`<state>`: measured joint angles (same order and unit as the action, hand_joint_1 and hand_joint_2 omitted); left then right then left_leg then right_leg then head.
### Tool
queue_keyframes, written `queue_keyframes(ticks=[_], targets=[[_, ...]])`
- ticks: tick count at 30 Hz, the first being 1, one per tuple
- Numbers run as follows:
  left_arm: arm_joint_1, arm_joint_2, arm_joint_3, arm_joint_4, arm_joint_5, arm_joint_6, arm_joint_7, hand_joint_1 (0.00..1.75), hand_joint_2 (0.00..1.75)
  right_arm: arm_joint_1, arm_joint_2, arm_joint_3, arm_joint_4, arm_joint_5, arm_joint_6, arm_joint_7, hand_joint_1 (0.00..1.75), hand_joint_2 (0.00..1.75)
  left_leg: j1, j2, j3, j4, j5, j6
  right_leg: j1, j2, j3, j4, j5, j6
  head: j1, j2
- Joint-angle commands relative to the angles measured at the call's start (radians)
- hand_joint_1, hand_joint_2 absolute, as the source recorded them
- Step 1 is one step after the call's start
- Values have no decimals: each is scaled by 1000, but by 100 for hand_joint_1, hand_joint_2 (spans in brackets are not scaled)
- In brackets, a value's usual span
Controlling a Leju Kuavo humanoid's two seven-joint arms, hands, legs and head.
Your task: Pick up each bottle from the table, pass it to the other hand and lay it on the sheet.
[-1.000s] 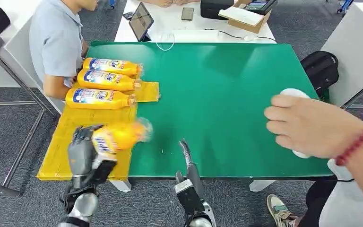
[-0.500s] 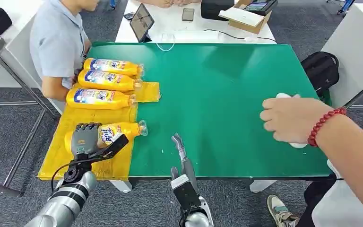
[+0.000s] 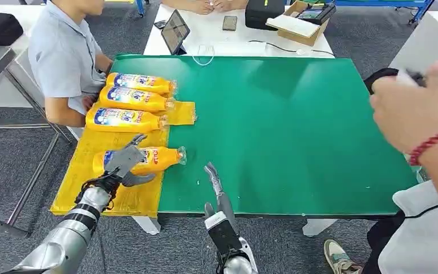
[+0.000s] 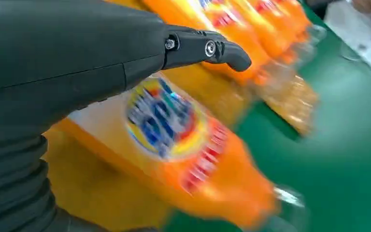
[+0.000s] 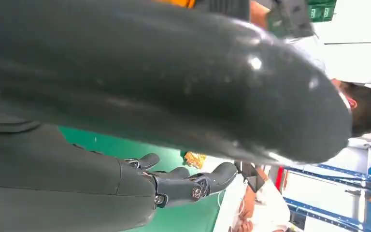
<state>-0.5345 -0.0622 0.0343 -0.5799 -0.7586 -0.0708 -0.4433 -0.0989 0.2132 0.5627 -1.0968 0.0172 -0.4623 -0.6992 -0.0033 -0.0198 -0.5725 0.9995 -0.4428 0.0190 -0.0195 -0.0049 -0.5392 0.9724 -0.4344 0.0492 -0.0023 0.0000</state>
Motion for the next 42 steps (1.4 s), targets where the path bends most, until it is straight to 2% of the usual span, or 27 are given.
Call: queue_keyframes(ticks=[1,2,3,4,5,6,7,8,9,10,11,12,13,14,16,18,22,31,42], targets=[[183,-40,-28,-284,206,110,-80,0,0,-5,-9,-18,30,-3,-15,1,0,0,1,6,-2,-1,0,-2,2,4,-3,-2,2,-3,0,0],[183,-40,-28,-284,206,110,-80,0,175,-5,-9,-18,30,-3,-15,1,0,0,1,3,-1,-1,0,-1,1,2,-2,-1,1,-2,0,0],[265,-71,-81,-455,285,244,-159,0,175,4,-17,-15,-10,-2,-32,1,0,0,1,5,-2,-1,0,-1,2,3,-3,-2,1,-2,0,0],[322,-84,-105,-557,376,302,-189,0,175,10,-24,-16,-24,8,-66,1,0,0,0,4,-1,-1,-1,-1,0,2,-2,-1,0,-1,0,0],[322,-84,-105,-557,376,302,-189,0,175,10,-24,-16,-24,8,-66,1,0,0,0,3,-2,0,-1,-1,0,2,-3,0,0,-1,0,0],[383,-115,-114,-662,472,332,-220,0,175,23,-39,-17,-72,19,-101,1,0,0,1,5,-4,1,-1,-1,1,3,-5,0,0,-2,0,0],[422,-153,-110,-742,648,301,-235,0,175,33,-45,-25,-122,19,-153,1,0,0,1,7,-5,1,-2,-1,1,4,-7,0,0,-2,0,0],[422,-153,-110,-742,648,301,-235,0,175,33,-45,-25,-122,19,-153,1,0,0,1,8,-8,2,-2,-1,1,6,-10,1,0,-1,0,0],[466,-185,-136,-834,811,269,-171,0,175,38,-50,-42,-153,18,-200,1,0,0,0,9,-9,2,-1,0,0,5,-12,1,0,-1,0,0],[491,-198,-155,-874,966,234,-90,0,175,47,-52,-57,-172,23,-236,1,0,175,1,8,-11,2,-2,-1,1,3,-13,1,-1,-2,0,0],[491,-198,-155,-874,966,234,-90,0,175,47,-52,-57,-172,23,-236,1,0,175,1,7,-13,2,-2,0,1,4,-16,1,0,-2,0,0],[527,-212,-186,-903,1029,236,-77,0,175,74,-29,-135,-206,88,-236,1,0,175,1,8,-14,4,-3,0,1,4,-15,1,-1,-3,0,0],[562,-199,-240,-909,1026,285,-89,0,175,103,3,-211,-246,138,-236,1,0,175,1,10,-15,3,-3,-1,1,6,-17,0,0,-3,0,0],[570,-194,-255,-906,1012,306,-99,0,175,109,8,-227,-255,142,-236,1,0,175,1,9,-15,3,-4,-1,1,4,-16,1,-1,-3,0,0],[595,-119,-351,-839,985,346,-138,0,175,148,43,-319,-324,200,-236,1,0,175,0,8,-16,2,-3,-1,1,4,-18,0,0,-4,0,0],[597,-111,-372,-818,996,332,-162,0,175,158,44,-325,-364,194,-236,1,0,175,-1,8,-15,0,-3,-1,0,4,-18,0,0,-4,0,0],[590,-88,-457,-826,853,475,-214,0,175,180,87,-397,-406,283,-236,1,0,175,0,8,-18,1,-3,-1,1,4,-20,0,0,-4,0,0],[585,-70,-486,-843,783,571,-245,0,175,185,85,-397,-370,250,-236,1,0,175,0,10,-17,0,-3,0,0,5,-20,-1,1,-3,0,0],[592,-57,-504,-839,766,585,-241,0,175,165,71,-347,-306,182,-236,1,0,175,0,11,-17,0,-3,0,1,7,-20,-1,1,-3,0,0]])
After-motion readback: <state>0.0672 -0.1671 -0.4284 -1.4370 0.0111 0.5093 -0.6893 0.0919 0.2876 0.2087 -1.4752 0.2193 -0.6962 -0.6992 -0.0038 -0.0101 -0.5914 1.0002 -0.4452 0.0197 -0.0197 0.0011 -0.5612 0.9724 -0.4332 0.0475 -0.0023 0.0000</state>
